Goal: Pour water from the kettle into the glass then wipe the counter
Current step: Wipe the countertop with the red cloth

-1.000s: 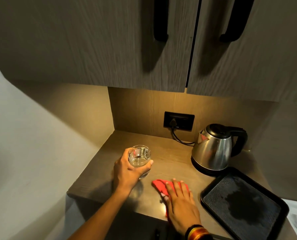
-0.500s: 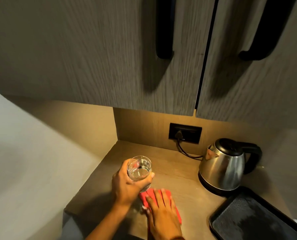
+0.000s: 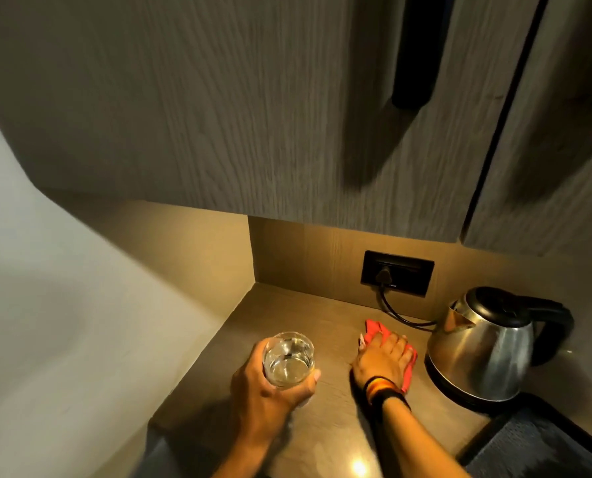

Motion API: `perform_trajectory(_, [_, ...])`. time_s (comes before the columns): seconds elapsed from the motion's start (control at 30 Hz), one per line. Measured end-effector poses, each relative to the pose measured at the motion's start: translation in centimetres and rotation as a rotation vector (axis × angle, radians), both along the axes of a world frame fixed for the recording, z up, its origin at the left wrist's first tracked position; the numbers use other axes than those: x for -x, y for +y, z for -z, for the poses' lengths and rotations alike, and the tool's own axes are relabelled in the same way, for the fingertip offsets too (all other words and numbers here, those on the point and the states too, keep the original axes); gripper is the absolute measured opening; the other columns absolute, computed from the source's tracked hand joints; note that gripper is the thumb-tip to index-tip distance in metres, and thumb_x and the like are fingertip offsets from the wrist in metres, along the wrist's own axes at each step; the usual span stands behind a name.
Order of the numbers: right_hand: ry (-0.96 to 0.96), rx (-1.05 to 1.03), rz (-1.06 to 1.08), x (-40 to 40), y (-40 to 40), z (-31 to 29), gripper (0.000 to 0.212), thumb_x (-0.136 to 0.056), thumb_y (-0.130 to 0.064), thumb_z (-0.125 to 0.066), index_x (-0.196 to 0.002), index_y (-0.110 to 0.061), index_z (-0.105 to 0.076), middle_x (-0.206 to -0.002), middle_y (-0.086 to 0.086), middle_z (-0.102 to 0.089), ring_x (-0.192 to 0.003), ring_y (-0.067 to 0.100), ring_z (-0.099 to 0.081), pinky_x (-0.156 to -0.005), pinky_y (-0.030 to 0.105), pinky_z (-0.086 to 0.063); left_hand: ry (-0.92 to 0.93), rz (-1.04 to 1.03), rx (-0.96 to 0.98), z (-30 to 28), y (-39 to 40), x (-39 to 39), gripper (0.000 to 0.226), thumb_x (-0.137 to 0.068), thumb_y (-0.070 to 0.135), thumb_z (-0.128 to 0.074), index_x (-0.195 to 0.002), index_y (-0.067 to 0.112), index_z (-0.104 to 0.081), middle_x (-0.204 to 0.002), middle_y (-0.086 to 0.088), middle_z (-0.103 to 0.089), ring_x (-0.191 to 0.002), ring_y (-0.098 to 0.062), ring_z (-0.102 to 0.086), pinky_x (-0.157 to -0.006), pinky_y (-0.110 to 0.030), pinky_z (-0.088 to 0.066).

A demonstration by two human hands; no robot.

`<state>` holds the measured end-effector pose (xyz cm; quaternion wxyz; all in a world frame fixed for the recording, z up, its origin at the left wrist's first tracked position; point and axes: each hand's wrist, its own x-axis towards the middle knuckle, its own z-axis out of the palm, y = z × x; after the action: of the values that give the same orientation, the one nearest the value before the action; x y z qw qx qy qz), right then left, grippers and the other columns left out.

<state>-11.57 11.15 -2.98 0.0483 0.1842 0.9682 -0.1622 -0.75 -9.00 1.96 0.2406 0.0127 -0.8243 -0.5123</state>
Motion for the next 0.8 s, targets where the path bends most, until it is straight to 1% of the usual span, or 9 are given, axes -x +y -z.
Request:
perform_trajectory(0.1, [-0.006, -0.037, -0.233, 2.9, -1.2, 0.0, 0.061, -0.097, -0.041, -0.026, -0.153, -0.018, -0.021, -0.161, 0.015, -0.017, -0.149, 0.036, -0.009, -0.12, 0.054, -0.005, -0.021, -0.019, 0.013, 0.4, -1.2, -0.5, 0.069, -0.047, 0.074, -0.081, -0.104, 0.043, -0.06, -0.097, 0.021, -0.07, -0.087, 0.001, -0.068, -0.069, -0.011, -0.056])
perform_trajectory(0.17, [0.074, -0.052, -0.445, 1.8, -3.7, -0.2, 0.059, -0.097, -0.045, -0.026, -0.152, -0.025, -0.024, -0.159, 0.009, -0.025, -0.147, 0.031, -0.018, -0.119, 0.052, -0.009, -0.024, -0.044, 0.037, 0.3, -1.7, -0.4, 0.069, -0.046, 0.07, -0.084, -0.105, 0.039, -0.063, -0.096, 0.018, -0.071, -0.087, -0.002, -0.069, -0.07, -0.018, -0.059])
perform_trajectory(0.27, [0.251, -0.036, -0.714, -5.4, -7.8, 0.9, 0.053, -0.087, -0.043, -0.043, -0.137, -0.027, -0.049, -0.137, 0.004, -0.052, -0.126, 0.028, -0.045, -0.11, 0.048, -0.036, -0.024, -0.051, 0.01, -0.4, -1.6, 0.1, 0.069, -0.053, 0.047, -0.097, -0.111, 0.028, -0.067, -0.099, 0.011, -0.073, -0.09, -0.01, -0.071, -0.072, -0.018, -0.059])
perform_trajectory(0.33, [0.28, 0.016, -0.813, -11.5, -8.9, 2.2, 0.046, -0.086, -0.048, -0.047, -0.128, -0.033, -0.058, -0.13, -0.004, -0.061, -0.121, 0.023, -0.055, -0.106, 0.044, -0.043, -0.018, -0.046, 0.019, -1.0, -1.3, 0.2, 0.067, -0.058, 0.042, -0.097, -0.114, 0.024, -0.067, -0.103, 0.008, -0.073, -0.092, -0.013, -0.071, -0.074, -0.02, -0.06])
perform_trajectory(0.43, [0.13, 0.056, -0.761, -15.7, -5.5, 2.6, 0.044, -0.083, -0.054, -0.048, -0.126, -0.049, -0.054, -0.134, -0.005, -0.061, -0.124, 0.022, -0.058, -0.107, 0.04, -0.037, -0.01, -0.064, 0.008, -1.7, -1.1, 0.2, 0.075, -0.053, 0.058, -0.092, -0.114, 0.021, -0.069, -0.103, 0.004, -0.075, -0.092, -0.015, -0.071, -0.077, -0.035, -0.063])
perform_trajectory(0.5, [0.057, 0.063, -0.609, -15.0, -1.5, 3.5, 0.059, -0.086, -0.051, -0.052, -0.14, -0.054, -0.029, -0.15, -0.004, -0.042, -0.14, 0.022, -0.036, -0.117, 0.044, -0.026, -0.009, -0.054, -0.016, -1.9, -1.0, 0.2, 0.08, -0.05, 0.068, -0.084, -0.114, 0.022, -0.069, -0.103, 0.005, -0.075, -0.091, -0.014, -0.071, -0.077, -0.037, -0.063])
perform_trajectory(0.57, [0.176, -0.019, -0.474, -13.7, 1.3, 3.8, 0.065, -0.092, -0.041, -0.046, -0.149, -0.048, -0.015, -0.157, -0.007, -0.029, -0.146, 0.019, -0.022, -0.121, 0.046, -0.015, -0.006, -0.039, -0.006, -2.0, -0.9, 0.2, 0.082, -0.051, 0.072, -0.081, -0.116, 0.024, -0.067, -0.104, 0.008, -0.074, -0.092, -0.009, -0.07, -0.076, -0.033, -0.064])
perform_trajectory(0.7, [0.266, 0.004, -0.375, -9.1, -0.4, 1.3, 0.055, -0.096, -0.036, -0.039, -0.149, -0.03, -0.028, -0.153, 0.001, -0.037, -0.144, 0.024, -0.026, -0.121, 0.048, -0.017, -0.01, -0.046, 0.012, -1.5, -0.5, -0.2, 0.089, -0.051, 0.083, -0.077, -0.12, 0.029, -0.063, -0.108, 0.011, -0.073, -0.095, -0.006, -0.069, -0.075, -0.029, -0.064])
perform_trajectory(0.8, [0.22, -0.015, -0.566, -9.9, -3.4, 1.3, 0.057, -0.096, -0.045, -0.034, -0.15, -0.028, -0.028, -0.156, 0.001, -0.032, -0.146, 0.023, -0.021, -0.121, 0.046, -0.011, -0.044, -0.048, 0.015, -1.0, 0.3, -0.3, 0.09, -0.046, 0.092, -0.07, -0.117, 0.038, -0.06, -0.106, 0.014, -0.071, -0.095, -0.006, -0.068, -0.076, -0.031, -0.064])
